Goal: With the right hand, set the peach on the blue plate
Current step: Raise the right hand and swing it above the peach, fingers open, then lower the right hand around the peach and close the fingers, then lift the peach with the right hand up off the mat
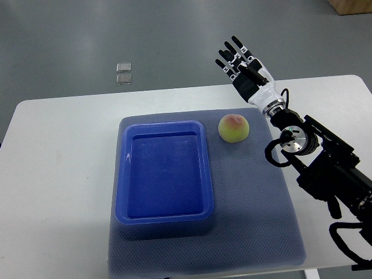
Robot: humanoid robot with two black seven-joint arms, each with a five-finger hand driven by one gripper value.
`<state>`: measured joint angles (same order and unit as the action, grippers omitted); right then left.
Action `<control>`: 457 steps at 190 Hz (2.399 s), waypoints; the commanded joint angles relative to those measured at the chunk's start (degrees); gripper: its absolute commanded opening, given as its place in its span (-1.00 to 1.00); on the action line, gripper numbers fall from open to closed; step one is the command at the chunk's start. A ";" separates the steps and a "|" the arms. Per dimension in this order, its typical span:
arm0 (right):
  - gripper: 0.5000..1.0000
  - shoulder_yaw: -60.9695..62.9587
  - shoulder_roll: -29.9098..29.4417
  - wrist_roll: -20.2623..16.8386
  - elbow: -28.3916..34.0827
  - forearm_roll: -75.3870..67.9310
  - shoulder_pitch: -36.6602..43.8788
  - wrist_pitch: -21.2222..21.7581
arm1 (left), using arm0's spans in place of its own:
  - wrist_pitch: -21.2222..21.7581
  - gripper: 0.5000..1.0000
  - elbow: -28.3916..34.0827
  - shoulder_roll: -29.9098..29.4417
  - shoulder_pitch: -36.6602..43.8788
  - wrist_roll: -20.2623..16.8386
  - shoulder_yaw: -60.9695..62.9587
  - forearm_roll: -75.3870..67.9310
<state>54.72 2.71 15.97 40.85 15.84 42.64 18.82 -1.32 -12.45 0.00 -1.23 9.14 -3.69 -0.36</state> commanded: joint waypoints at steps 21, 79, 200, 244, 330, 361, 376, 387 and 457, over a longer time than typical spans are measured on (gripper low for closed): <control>0.73 -12.36 5.64 -0.76 0.29 15.54 8.42 -0.45 | -0.08 1.00 -0.03 0.00 0.00 0.00 0.00 0.01; 0.73 -52.33 15.57 -4.81 0.37 36.72 32.93 0.34 | -0.08 1.00 -0.91 0.00 0.00 0.00 0.00 0.09; 0.73 -75.29 15.31 -18.34 7.58 39.00 48.06 9.93 | -0.08 1.00 -1.26 0.00 0.00 0.00 0.00 0.01; 0.73 -75.29 13.02 -18.17 6.61 39.27 43.49 6.76 | -0.08 1.00 -1.26 0.00 -0.08 0.00 0.00 0.01; 0.71 -75.90 8.45 -17.02 0.99 39.80 36.02 1.05 | -0.17 1.00 -1.26 0.00 0.00 0.00 0.00 0.01; 0.69 -76.08 7.40 -16.67 0.37 39.80 34.79 -1.41 | -0.17 1.00 -1.26 0.00 0.00 0.00 0.00 0.01; 0.49 -76.08 7.31 -16.67 0.29 39.88 34.09 -2.47 | -0.17 1.00 -1.26 0.00 0.00 0.00 0.00 0.01; 0.29 -76.17 7.22 -16.32 0.29 39.88 33.73 -2.91 | -0.08 1.00 -1.26 0.00 -0.08 0.00 0.00 0.01; -1.00 -76.78 10.82 -15.97 2.30 41.12 41.90 -2.03 | -0.08 1.00 -1.17 0.00 -0.08 0.00 0.00 0.01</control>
<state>-22.86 10.92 0.05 40.97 57.94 78.12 15.00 -1.41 -13.71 0.00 -1.25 9.14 -3.69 -0.35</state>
